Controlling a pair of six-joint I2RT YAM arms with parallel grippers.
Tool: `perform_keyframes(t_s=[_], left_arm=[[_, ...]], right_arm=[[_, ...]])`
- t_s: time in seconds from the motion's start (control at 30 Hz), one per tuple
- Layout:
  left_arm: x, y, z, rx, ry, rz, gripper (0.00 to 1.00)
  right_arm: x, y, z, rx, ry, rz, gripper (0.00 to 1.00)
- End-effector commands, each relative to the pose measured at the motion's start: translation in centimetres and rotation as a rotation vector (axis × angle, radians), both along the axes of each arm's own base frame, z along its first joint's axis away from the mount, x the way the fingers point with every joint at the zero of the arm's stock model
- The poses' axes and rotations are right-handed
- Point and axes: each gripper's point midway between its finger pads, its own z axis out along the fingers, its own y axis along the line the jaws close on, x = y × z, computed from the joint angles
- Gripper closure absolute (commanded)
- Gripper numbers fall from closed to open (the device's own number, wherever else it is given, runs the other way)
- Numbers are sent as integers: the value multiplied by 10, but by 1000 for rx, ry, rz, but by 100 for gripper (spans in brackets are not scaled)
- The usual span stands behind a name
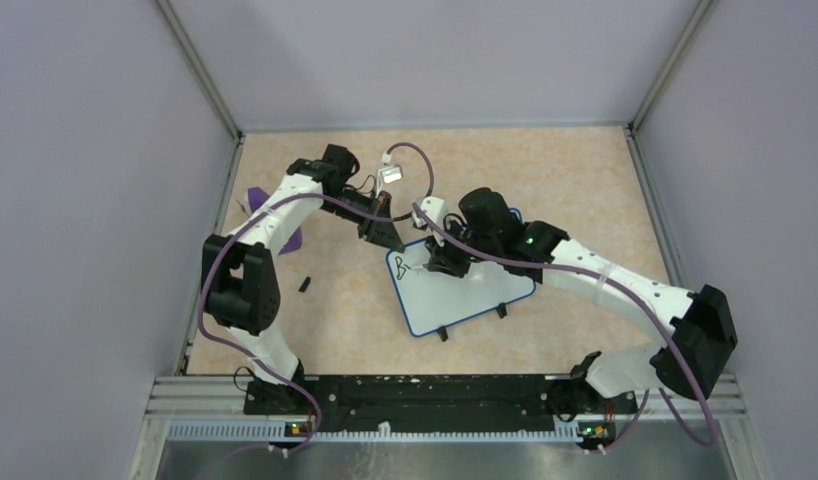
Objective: Write a sentence on the whiteboard
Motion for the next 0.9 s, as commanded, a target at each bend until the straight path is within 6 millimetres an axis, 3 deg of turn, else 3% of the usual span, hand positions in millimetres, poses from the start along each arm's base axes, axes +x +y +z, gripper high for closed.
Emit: perform_keyframes(t_s=[0.0, 0.3, 0.87], left_arm=[[-7, -4, -10, 29, -24, -34, 100], [-6, -4, -10, 28, -25, -34, 100], [-8, -3, -9, 27, -32, -32, 100]], right_arm=[[-2, -5, 0, -11, -29, 10, 100], [-10, 2, -5, -20, -16, 48, 100], [1, 9, 12, 22, -31, 6, 100]])
